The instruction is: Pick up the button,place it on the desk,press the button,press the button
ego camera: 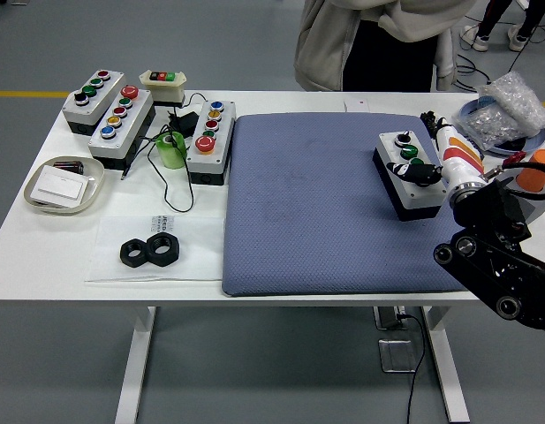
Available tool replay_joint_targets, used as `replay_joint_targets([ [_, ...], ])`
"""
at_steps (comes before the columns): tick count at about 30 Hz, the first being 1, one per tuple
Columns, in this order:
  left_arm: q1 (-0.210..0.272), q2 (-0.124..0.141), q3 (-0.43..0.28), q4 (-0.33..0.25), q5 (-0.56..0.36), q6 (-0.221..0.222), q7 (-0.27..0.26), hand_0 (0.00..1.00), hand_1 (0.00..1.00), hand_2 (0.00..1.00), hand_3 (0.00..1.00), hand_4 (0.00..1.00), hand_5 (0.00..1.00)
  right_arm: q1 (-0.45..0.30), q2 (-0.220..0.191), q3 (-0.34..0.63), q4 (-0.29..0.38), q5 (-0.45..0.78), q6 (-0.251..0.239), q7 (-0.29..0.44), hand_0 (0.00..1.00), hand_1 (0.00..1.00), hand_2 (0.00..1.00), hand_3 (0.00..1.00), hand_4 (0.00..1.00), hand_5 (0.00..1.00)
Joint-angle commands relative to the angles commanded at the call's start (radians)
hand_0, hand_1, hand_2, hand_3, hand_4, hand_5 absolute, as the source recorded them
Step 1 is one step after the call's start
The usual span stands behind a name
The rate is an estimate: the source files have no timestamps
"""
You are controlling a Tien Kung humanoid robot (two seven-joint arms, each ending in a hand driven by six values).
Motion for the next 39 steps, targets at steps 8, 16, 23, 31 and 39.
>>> replay_joint_targets([
  [8, 0.000, 0.000, -0.004, 0.000, 0.007, 0.001, 0.002, 0.761, 0.793, 0.869, 0.791, 0.560, 0.998, 0.041, 0.051, -0.027, -0.107, 0.035, 0.021, -0.016, 0.998, 0.908, 0.988, 0.998, 0.975, 0.300],
  [16, 0.000, 0.001, -0.006, 0.000, 0.011, 0.002, 0.003, 0.762, 0.793, 0.869, 0.791, 0.560, 0.998, 0.085, 0.094, -0.054, -0.237, 0.055, 0.060, -0.041, 0.998, 0.904, 0.989, 0.998, 0.976, 0.300],
  [23, 0.001, 0.001, -0.012, 0.000, 0.024, 0.002, 0.007, 0.762, 0.793, 0.868, 0.789, 0.560, 0.998, 0.110, 0.118, -0.075, -0.343, 0.085, 0.072, -0.051, 0.958, 0.862, 0.954, 0.984, 0.977, 0.305],
  [31, 0.001, 0.001, -0.021, 0.000, 0.038, 0.002, 0.011, 0.762, 0.791, 0.867, 0.789, 0.561, 0.998, 0.113, 0.114, -0.092, -0.367, 0.075, 0.084, -0.088, 0.833, 0.700, 0.788, 0.903, 0.944, 0.257],
  [39, 0.003, 0.001, -0.029, 0.002, 0.051, 0.002, 0.015, 0.761, 0.792, 0.868, 0.789, 0.562, 0.998, 0.107, 0.097, -0.112, -0.343, 0.029, 0.087, -0.112, 0.441, 0.382, 0.480, 0.684, 0.847, 0.109],
])
